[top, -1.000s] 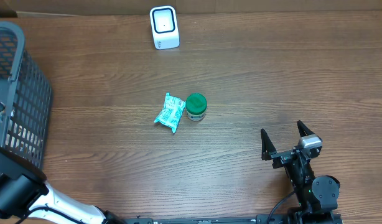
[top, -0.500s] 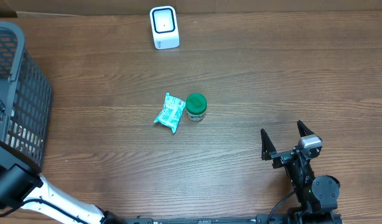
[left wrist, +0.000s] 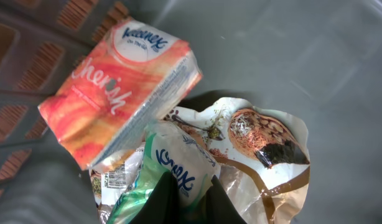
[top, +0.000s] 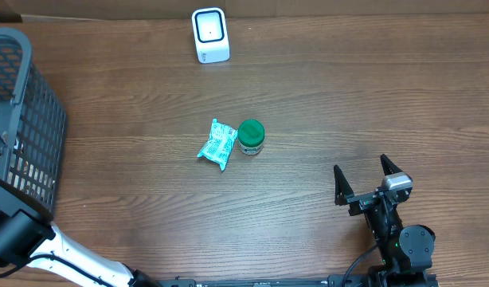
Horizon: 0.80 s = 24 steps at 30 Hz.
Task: Scan the item barcode
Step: 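Return the left gripper into the basket and grasp a Kleenex pack, then carry the Kleenex pack out and place it beside the wipes pack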
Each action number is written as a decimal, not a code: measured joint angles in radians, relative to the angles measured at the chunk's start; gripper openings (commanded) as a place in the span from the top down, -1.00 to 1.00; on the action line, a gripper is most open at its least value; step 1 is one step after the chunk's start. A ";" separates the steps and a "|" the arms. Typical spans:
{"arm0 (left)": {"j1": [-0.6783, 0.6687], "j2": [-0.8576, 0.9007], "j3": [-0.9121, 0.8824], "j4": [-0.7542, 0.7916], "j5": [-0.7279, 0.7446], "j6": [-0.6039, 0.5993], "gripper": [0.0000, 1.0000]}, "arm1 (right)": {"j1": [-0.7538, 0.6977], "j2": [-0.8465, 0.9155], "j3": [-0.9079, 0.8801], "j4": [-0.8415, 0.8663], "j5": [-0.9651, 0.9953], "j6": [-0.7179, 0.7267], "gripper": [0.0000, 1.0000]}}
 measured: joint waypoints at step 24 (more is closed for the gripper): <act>-0.157 -0.719 0.113 -0.180 0.147 -0.367 0.91 | 0.000 0.000 0.000 -0.001 0.000 0.000 -1.00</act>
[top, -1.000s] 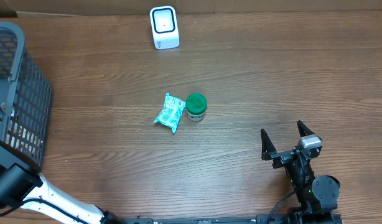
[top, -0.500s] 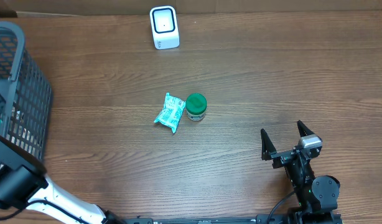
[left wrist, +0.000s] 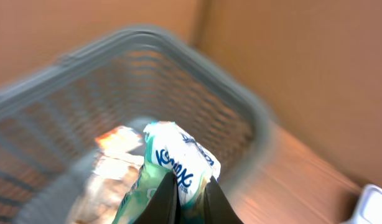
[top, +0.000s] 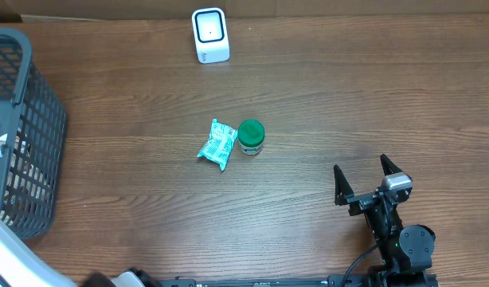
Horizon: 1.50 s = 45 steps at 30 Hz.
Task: Scan the item barcode
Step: 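Carry the Kleenex pack out and place it beside the wipes pack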
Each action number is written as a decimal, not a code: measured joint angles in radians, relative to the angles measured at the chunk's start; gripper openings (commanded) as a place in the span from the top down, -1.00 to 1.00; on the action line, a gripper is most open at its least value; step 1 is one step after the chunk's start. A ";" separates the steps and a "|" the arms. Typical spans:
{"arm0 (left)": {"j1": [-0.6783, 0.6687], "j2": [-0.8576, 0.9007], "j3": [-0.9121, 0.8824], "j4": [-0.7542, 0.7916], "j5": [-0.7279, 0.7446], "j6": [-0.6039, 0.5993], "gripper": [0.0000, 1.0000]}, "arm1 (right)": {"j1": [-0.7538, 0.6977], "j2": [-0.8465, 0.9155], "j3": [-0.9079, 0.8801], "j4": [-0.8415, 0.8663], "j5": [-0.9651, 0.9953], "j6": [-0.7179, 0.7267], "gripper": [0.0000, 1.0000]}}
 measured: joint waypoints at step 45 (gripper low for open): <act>-0.925 0.501 -0.536 0.153 -0.138 -0.260 -0.28 | 0.000 0.000 0.000 0.000 0.000 0.000 -1.00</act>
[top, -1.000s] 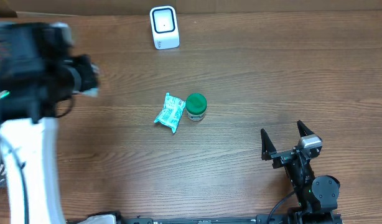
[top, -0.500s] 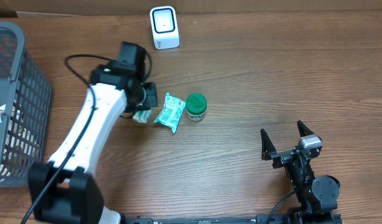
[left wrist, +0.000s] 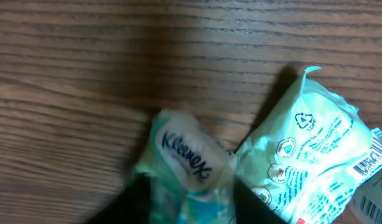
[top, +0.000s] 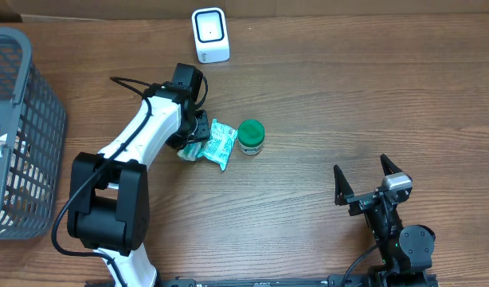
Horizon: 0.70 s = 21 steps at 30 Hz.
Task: Scan the item barcode
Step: 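Carry the Kleenex pack out and place it beside the wipes pack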
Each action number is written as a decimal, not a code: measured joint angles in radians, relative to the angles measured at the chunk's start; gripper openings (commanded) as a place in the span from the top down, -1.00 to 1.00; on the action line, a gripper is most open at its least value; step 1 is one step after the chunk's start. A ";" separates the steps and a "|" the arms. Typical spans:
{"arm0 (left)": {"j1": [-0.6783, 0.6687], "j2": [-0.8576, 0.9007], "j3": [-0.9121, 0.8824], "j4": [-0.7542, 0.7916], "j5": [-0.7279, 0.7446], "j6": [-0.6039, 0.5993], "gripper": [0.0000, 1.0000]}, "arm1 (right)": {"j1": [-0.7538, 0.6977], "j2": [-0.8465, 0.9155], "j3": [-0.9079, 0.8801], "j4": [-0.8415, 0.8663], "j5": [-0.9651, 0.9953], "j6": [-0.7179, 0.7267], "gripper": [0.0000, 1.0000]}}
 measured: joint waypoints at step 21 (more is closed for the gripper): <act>0.081 -0.256 0.639 -0.356 0.014 0.105 -0.99 | 0.000 0.000 0.000 0.000 0.000 0.000 -1.00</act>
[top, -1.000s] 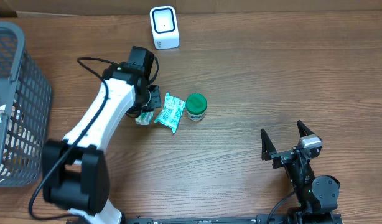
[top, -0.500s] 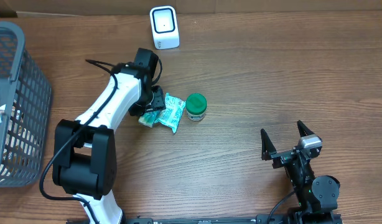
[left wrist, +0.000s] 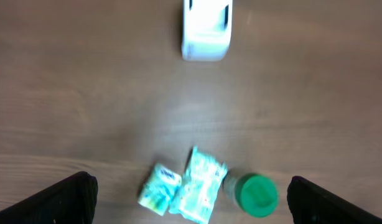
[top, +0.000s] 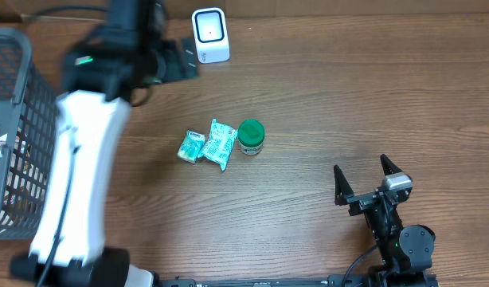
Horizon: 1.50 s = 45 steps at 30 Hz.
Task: Scan the item barcode
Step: 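Carry the Kleenex pack out and place it beside the wipes pack, then reach the left gripper back into the basket and grasp the orange Kleenex pack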
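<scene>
A small green-and-white Kleenex pack [top: 191,147] [left wrist: 158,194] lies on the wooden table, touching the left side of a teal packet [top: 219,143] [left wrist: 202,190]. A jar with a green lid [top: 251,137] [left wrist: 256,194] stands just right of the packet. The white scanner [top: 210,35] [left wrist: 206,31] stands at the table's far edge. My left gripper [top: 181,60] [left wrist: 191,183] hangs high above these items, wide open and holding nothing. My right gripper [top: 362,175] rests open at the near right.
A grey mesh basket [top: 21,135] with more packets inside stands at the left edge of the table. My raised left arm [top: 77,167] hides part of the table beside it in the overhead view.
The left gripper was low at the table with the Kleenex pack between its fingers. Now the pack lies free beside the teal packet, and the gripper is wide open, high above.
First my left gripper was shut on the Kleenex pack inside the basket. It then held the pack above the basket, and later at the table next to the teal packet. Now the pack lies there and the gripper is up and open. The right arm stayed still.
</scene>
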Each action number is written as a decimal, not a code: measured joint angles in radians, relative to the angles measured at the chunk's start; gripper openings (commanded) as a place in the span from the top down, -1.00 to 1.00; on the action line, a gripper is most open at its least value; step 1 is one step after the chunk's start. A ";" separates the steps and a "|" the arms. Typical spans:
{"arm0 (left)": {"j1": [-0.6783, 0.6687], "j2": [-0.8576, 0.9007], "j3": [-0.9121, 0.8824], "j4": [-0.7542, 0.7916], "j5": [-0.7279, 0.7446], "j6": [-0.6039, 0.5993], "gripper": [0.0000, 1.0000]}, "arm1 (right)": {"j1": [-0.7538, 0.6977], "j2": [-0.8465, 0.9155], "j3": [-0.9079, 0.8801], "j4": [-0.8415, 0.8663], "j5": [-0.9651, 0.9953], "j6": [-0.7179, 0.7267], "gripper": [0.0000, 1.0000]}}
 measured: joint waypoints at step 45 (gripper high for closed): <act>0.869 0.053 -0.241 0.293 -0.055 0.246 -1.00 | 0.000 0.000 0.000 0.000 0.000 0.000 -1.00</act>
